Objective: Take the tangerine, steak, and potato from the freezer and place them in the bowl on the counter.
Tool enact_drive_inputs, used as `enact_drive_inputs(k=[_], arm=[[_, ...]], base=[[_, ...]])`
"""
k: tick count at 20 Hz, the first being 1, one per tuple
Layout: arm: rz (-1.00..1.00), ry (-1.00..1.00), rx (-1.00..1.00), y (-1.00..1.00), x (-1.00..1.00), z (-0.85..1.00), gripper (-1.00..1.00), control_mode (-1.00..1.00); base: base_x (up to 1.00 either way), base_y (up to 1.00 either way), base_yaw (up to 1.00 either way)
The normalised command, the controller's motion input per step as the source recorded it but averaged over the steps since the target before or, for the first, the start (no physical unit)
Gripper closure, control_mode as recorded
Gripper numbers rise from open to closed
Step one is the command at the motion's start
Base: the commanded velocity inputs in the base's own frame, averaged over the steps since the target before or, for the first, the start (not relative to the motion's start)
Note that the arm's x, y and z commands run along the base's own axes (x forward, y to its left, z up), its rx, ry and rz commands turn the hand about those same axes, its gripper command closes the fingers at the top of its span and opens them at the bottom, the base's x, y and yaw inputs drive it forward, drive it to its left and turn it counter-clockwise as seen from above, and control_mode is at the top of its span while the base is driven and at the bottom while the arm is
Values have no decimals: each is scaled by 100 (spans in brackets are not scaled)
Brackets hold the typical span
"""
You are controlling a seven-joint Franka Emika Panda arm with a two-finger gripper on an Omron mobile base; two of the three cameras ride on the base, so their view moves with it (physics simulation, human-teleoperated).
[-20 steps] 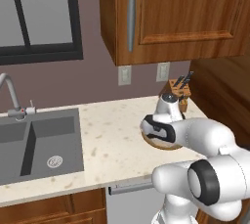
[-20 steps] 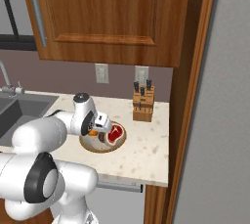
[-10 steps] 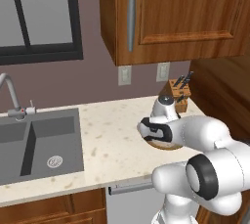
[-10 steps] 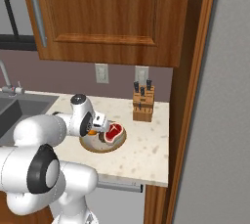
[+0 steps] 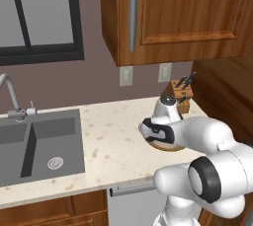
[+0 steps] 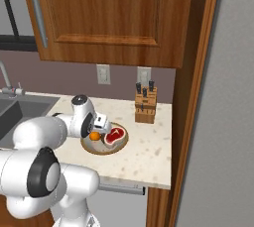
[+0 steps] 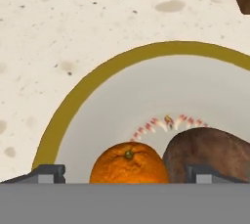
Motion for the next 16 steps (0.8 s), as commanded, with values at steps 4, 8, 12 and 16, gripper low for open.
enact_drive_inputs(k=[4, 8, 12, 16], arm=[[0, -1, 0, 0, -14, 64, -100, -100], [0, 0, 0, -3, -49, 86, -100, -100], [0, -8, 3, -23, -79, 88, -100, -100], [0, -12, 2, -19, -89, 84, -100, -100]], base=[[0, 0, 0], [0, 0, 0], [0, 0, 0], [0, 0, 0]])
